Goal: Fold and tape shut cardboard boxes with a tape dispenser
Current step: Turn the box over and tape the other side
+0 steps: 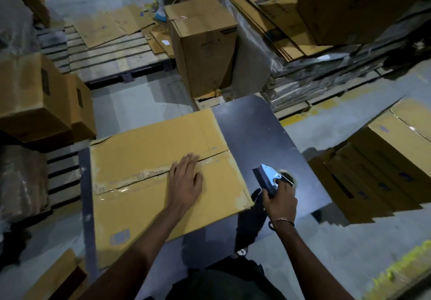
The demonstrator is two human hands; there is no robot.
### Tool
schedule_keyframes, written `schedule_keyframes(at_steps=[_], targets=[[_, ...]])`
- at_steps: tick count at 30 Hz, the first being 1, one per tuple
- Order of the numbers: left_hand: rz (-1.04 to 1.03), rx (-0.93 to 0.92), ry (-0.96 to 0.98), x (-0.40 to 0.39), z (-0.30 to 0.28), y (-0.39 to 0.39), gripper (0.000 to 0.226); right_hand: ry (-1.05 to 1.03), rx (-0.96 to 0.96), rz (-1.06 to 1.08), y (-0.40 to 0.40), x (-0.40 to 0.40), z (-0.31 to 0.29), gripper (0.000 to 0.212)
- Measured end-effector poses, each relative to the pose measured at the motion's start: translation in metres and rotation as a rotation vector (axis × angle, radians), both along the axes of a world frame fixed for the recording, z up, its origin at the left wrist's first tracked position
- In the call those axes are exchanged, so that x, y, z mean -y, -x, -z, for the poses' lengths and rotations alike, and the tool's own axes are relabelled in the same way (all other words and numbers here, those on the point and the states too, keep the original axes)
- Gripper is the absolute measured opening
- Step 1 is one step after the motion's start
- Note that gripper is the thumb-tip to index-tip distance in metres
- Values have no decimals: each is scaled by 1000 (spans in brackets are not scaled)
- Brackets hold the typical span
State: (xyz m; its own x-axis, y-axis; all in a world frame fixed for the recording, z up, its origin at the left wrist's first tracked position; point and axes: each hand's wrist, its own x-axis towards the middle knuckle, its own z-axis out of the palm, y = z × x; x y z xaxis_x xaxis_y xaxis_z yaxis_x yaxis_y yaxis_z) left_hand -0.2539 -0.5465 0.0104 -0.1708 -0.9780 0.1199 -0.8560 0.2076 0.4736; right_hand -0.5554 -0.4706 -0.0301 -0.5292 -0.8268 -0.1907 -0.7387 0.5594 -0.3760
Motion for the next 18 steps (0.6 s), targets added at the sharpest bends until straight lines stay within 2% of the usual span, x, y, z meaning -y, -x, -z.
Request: schedule_keyframes(at_steps=[2, 5, 8, 12, 16, 18], targets=[[-9, 14, -42, 37, -4, 17, 53, -114, -63, -110, 10, 3, 8, 61], [-31, 38, -128, 100, -17, 34, 66, -161, -120, -236, 24, 17, 19, 52], [-99, 125, -184, 145, -33, 41, 99, -133, -136, -279, 36, 32, 24, 34], [-175, 245, -337, 164, -38, 34, 136, -196, -73, -200, 48, 44, 18, 38], [-153, 349, -343, 172, -46, 33, 142, -322, -140, -289, 57, 44, 28, 37], [-162, 368, -392, 176, -57, 39, 139, -335, -58, -277, 61, 47, 26, 35]])
